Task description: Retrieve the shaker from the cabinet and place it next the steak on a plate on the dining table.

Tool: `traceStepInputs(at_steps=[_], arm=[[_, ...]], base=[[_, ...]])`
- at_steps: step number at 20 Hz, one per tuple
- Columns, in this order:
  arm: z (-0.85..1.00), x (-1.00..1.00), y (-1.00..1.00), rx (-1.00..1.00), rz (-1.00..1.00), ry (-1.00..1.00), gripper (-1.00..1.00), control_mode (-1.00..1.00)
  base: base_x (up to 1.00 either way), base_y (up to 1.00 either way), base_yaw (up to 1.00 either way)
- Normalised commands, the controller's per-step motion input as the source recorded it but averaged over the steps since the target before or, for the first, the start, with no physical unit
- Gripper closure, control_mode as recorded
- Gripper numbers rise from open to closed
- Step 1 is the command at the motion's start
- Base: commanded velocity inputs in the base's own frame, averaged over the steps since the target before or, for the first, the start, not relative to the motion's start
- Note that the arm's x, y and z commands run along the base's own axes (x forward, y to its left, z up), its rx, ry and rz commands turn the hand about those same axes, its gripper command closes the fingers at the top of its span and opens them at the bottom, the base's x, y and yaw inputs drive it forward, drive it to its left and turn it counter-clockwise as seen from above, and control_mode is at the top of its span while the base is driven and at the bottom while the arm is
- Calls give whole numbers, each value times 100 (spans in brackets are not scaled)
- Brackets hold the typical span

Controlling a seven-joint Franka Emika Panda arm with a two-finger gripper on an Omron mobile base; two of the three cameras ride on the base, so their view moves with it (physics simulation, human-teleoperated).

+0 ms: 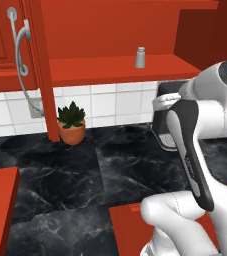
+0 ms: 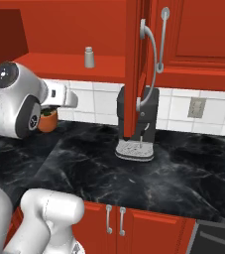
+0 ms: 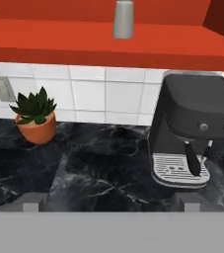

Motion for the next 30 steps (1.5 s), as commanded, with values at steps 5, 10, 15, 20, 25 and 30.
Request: traceStepInputs(at_steps=[5,10,15,20,25,30], arm=[[65,-23,0,-1,0,-26,-100,-100],[55,-6,0,-1,0,-26,-100,-100],[41,0,0,-1,0,-17,-100,-100],[27,13,0,0,0,-1,-100,-100],[1,34,-1,0,0,4,-100,-100],[0,32,-3,0,0,-3,-100,-100]], base=[[0,0,0],[0,0,0],[0,0,0],[0,0,0],[0,0,0],[0,0,0]])
